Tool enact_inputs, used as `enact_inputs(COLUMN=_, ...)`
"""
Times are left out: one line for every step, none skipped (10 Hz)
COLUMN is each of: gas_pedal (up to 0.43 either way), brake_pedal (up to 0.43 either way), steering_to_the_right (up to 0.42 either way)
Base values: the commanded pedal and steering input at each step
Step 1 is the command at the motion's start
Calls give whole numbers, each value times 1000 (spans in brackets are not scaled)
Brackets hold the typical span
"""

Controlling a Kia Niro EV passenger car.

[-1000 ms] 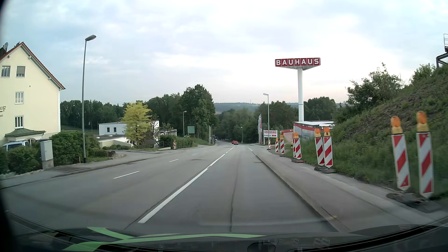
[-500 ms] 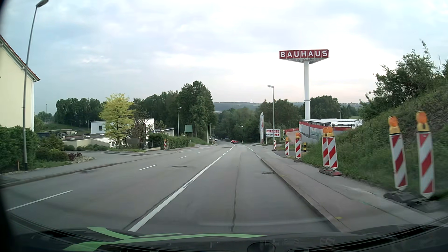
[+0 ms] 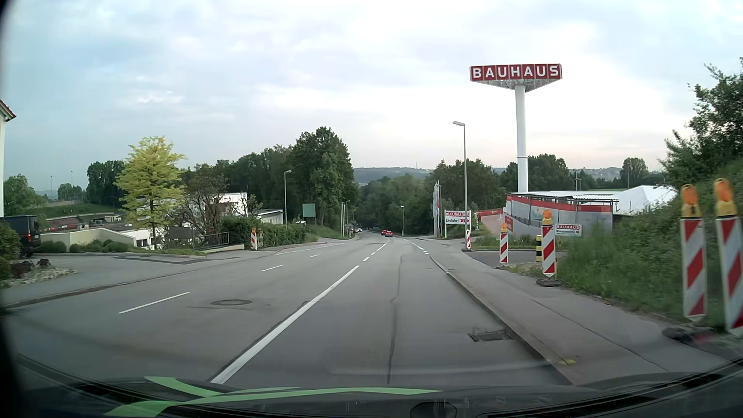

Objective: Follow the waypoints while adhering to traffic rules and regulations

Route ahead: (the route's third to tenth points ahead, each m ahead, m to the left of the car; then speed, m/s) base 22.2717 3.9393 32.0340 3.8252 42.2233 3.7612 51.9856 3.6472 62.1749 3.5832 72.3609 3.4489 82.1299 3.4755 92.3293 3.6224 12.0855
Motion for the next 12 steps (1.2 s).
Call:
enact_inputs(gas_pedal=0, brake_pedal=165, steering_to_the_right=-3)
enact_inputs(gas_pedal=0, brake_pedal=165, steering_to_the_right=-3)
enact_inputs(gas_pedal=0, brake_pedal=165, steering_to_the_right=-3)
enact_inputs(gas_pedal=0, brake_pedal=165, steering_to_the_right=-3)
enact_inputs(gas_pedal=0, brake_pedal=165, steering_to_the_right=-2)
enact_inputs(gas_pedal=0, brake_pedal=165, steering_to_the_right=0)
enact_inputs(gas_pedal=0, brake_pedal=165, steering_to_the_right=1)
enact_inputs(gas_pedal=0, brake_pedal=165, steering_to_the_right=0)
enact_inputs(gas_pedal=0, brake_pedal=165, steering_to_the_right=-1)
enact_inputs(gas_pedal=0, brake_pedal=165, steering_to_the_right=-2)
enact_inputs(gas_pedal=0, brake_pedal=165, steering_to_the_right=-3)
enact_inputs(gas_pedal=0, brake_pedal=165, steering_to_the_right=-3)
